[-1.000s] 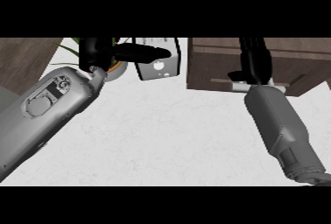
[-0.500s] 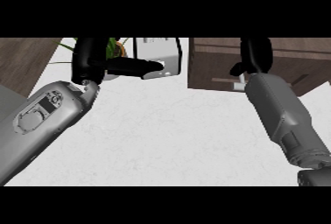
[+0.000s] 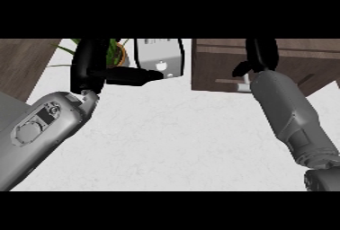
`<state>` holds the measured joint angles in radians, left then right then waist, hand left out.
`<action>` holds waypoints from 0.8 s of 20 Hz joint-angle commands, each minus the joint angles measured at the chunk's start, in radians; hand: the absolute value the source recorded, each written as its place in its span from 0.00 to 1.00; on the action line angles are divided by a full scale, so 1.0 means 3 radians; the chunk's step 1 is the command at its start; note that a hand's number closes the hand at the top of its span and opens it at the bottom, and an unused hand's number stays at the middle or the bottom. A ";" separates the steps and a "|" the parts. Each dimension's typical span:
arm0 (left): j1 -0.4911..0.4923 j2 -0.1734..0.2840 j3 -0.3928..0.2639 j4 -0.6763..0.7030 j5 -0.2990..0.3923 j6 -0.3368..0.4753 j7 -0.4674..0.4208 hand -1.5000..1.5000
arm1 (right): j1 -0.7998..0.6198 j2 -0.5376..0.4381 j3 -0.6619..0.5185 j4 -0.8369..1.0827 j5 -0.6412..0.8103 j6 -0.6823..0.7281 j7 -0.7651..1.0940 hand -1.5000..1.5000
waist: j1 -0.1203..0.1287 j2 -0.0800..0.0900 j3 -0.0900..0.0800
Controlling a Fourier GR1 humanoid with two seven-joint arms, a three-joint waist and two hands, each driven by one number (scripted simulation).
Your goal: Pick up the can, place it into the drawer and close the drawer
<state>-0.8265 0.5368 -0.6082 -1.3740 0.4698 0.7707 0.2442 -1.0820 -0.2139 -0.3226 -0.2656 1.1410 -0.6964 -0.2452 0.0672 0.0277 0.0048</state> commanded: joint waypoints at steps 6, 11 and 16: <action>0.0264 -0.0080 -0.0028 -0.0098 -0.0052 0.0031 -0.0101 0.00 | -0.0330 0.0325 -0.0655 -0.0169 -0.0851 0.0290 -0.0537 0.00 | 0.0028 -0.0014 -0.0002; 0.0312 0.0125 0.0130 -0.0172 -0.0034 -0.0037 -0.0087 0.00 | -0.0358 0.0318 -0.1073 -0.0223 -0.1354 0.0620 -0.0769 0.00 | -0.0006 -0.0040 -0.0002; 0.0397 0.0196 0.0221 -0.0233 -0.0062 -0.0086 -0.0014 0.00 | -0.0348 0.0380 -0.1189 -0.0199 -0.1565 0.0834 -0.0936 0.00 | -0.0094 -0.0062 -0.0010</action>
<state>-0.7098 0.5783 -0.5557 -1.4295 0.4634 0.7481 0.2141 -1.1481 -0.1282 -0.6212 -0.3066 0.7610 -0.4803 -0.5046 0.0452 0.0215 0.0060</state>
